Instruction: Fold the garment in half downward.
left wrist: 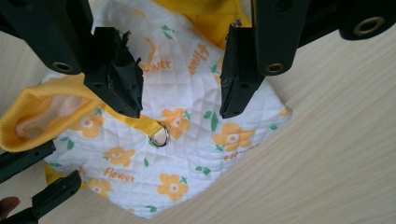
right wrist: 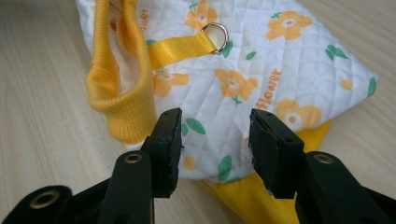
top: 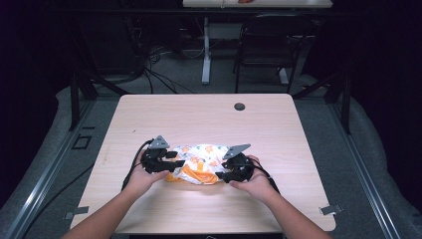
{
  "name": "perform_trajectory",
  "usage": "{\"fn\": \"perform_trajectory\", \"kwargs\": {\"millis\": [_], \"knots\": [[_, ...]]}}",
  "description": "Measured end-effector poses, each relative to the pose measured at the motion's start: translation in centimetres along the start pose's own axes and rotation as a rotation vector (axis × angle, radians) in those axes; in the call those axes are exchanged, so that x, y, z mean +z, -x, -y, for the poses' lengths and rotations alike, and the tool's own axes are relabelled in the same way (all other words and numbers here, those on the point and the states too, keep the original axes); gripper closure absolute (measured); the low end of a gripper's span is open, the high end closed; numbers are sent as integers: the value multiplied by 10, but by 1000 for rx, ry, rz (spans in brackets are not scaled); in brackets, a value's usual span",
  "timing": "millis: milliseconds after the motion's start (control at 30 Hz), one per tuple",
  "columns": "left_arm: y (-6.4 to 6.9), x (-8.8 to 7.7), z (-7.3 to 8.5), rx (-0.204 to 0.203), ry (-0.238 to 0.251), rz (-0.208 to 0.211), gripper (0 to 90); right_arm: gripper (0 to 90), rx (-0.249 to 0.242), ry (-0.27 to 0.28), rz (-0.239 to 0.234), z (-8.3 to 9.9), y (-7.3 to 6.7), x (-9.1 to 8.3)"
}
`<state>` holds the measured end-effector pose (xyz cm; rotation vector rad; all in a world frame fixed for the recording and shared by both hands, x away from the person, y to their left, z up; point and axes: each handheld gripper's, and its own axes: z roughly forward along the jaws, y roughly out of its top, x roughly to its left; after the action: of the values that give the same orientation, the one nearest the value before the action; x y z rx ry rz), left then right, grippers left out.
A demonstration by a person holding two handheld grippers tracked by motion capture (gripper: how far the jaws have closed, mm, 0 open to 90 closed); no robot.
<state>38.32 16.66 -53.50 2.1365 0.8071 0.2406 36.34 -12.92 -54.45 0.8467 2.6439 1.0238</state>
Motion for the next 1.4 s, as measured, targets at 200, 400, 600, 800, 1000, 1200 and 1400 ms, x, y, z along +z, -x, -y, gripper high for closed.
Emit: {"fn": "perform_trajectory", "kwargs": {"millis": [200,400,600,800,1000,1200,1400], "knots": [[7,7,12,42,-38,29,425,488,2,-6,-15,6,-1,1],[9,11,24,77,-48,33,401,470,-6,-18,-17,8,-1,5],[9,15,29,107,-71,27,401,468,-17,-41,-15,10,1,12],[3,23,28,85,-78,-6,415,478,-13,-42,9,8,7,16],[-3,33,16,121,-109,-84,461,481,13,-43,21,3,14,21],[-12,42,9,111,-99,-110,463,480,25,-49,44,-4,19,26],[-24,50,1,77,-87,-121,466,480,56,-38,53,-8,28,30]]}}
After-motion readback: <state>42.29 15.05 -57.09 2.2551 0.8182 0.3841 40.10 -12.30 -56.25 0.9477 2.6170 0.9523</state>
